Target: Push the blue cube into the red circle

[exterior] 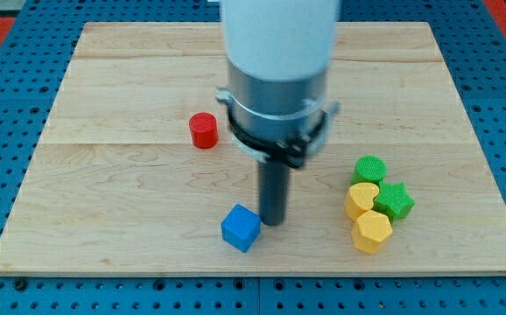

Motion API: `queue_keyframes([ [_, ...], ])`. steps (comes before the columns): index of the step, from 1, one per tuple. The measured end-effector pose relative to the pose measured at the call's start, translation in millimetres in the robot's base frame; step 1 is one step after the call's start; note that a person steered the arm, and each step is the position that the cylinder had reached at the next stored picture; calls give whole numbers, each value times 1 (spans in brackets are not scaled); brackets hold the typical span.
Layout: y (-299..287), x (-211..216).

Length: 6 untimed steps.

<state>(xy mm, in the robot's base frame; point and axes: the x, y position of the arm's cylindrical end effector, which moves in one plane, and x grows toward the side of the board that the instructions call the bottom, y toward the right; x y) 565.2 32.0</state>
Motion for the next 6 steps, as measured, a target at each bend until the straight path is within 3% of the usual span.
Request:
queue_keyframes([
  [1,3,47],
  [2,-46,35],
  [4,-119,-96],
  [5,-131,-64],
  [6,-150,-96],
])
